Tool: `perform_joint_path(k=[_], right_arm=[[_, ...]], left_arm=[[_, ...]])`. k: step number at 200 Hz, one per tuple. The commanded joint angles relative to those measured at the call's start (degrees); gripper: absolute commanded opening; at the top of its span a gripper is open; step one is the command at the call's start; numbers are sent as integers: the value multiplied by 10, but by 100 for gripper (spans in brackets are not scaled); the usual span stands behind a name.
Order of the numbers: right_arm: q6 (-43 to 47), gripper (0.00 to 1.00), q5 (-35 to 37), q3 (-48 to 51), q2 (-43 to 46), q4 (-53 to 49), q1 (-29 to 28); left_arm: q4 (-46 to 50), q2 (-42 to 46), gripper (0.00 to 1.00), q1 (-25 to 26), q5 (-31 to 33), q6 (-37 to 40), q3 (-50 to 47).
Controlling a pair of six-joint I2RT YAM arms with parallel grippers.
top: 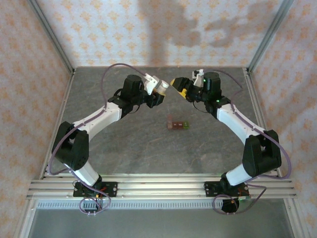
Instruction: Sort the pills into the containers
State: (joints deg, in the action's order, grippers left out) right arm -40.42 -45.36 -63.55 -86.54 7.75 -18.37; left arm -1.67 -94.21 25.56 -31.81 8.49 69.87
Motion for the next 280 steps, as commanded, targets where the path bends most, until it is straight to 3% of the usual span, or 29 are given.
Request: perform_joint_path(k=[1, 120, 192, 216, 247, 262, 280], right_arm=[[-27, 82, 31, -28, -10, 4, -19], [-27, 70, 38, -61, -45, -5, -55], [-6, 34, 28, -52, -45, -2, -54], [52, 29, 5, -42, -31, 7, -35], [145, 29, -102, -20, -4, 49, 11], [193, 29, -151, -36, 1, 14, 23], [260, 29, -186, -77, -4, -73, 26]], left_arm=[[25, 11, 0, 13, 34, 40, 11], [30, 1, 0, 24, 35, 44, 27], [20, 1, 0, 23, 28, 24, 29], [10, 4, 0, 9, -32, -11, 27], [-17, 8, 0, -18, -173, -81, 18], [-22, 8, 0, -23, -212, -100, 12], [-5, 8, 0, -24, -217, -92, 7]])
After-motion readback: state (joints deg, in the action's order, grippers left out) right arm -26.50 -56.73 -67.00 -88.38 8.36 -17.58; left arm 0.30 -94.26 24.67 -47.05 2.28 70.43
